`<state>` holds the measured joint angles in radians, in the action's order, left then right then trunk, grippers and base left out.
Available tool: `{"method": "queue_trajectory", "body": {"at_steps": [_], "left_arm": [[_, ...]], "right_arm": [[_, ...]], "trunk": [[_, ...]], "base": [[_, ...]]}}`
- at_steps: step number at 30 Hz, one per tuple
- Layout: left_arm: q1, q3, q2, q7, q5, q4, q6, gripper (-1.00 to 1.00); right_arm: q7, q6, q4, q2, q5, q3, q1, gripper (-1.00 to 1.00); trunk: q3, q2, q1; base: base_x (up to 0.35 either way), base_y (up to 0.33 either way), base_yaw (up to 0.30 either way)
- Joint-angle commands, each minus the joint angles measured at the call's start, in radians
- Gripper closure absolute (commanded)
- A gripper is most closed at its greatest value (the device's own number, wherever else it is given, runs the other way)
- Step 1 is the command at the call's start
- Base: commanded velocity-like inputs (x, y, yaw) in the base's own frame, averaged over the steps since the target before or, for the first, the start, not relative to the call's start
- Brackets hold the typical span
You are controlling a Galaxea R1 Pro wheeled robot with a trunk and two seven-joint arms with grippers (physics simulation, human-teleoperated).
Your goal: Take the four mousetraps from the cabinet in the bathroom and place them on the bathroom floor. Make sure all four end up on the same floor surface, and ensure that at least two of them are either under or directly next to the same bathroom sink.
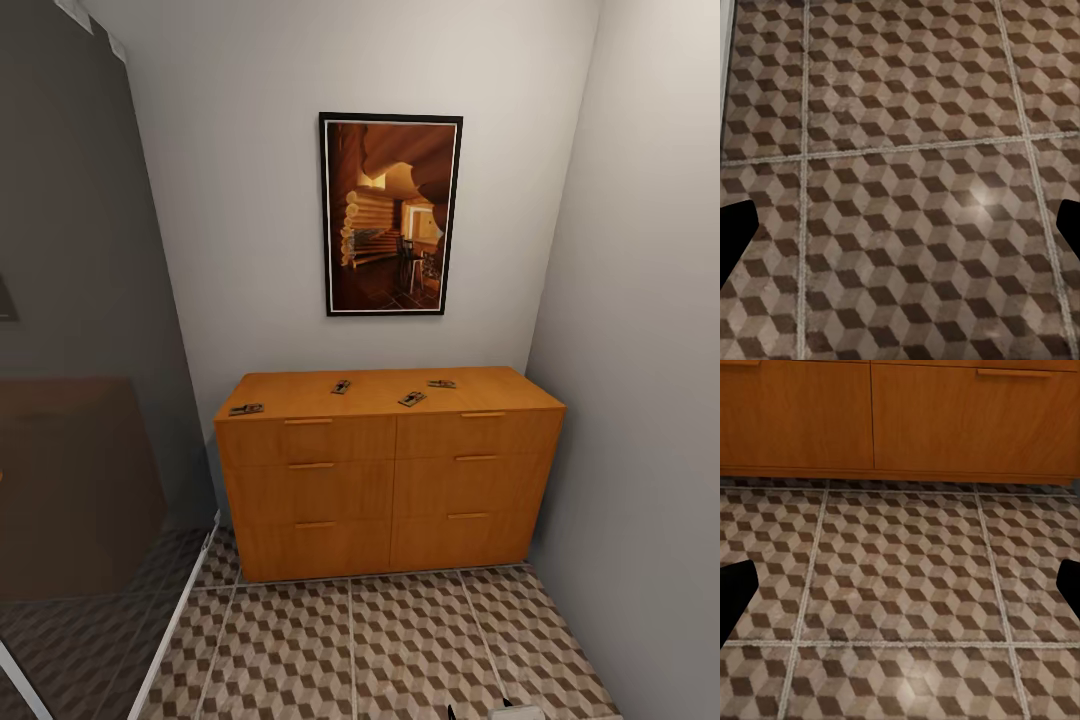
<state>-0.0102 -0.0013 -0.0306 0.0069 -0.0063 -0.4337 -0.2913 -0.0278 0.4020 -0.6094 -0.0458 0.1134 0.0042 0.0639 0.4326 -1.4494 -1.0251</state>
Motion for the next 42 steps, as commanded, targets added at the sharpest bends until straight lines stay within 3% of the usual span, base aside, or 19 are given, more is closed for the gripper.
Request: {"method": "queue_trajectory", "body": {"at_steps": [1,42], "left_arm": [[-0.001,0.0,0.0,0.001,-0.001,0.0,-0.003,-1.0],[-0.001,0.003,0.002,0.001,-0.001,0.014,-0.003,-1.0]], "right_arm": [[-0.003,0.002,0.0,0.0,0.009,-0.001,0.001,-1.0],[-0.006,-0.006,-0.006,0.001,0.01,-0.007,0.001,-1.0]], "trunk": [[0.001,-0.001,0.0],[0.001,-0.001,0.0]], "base": [[0.0,0.0,0.0],[0.0,0.0,0.0]]}}
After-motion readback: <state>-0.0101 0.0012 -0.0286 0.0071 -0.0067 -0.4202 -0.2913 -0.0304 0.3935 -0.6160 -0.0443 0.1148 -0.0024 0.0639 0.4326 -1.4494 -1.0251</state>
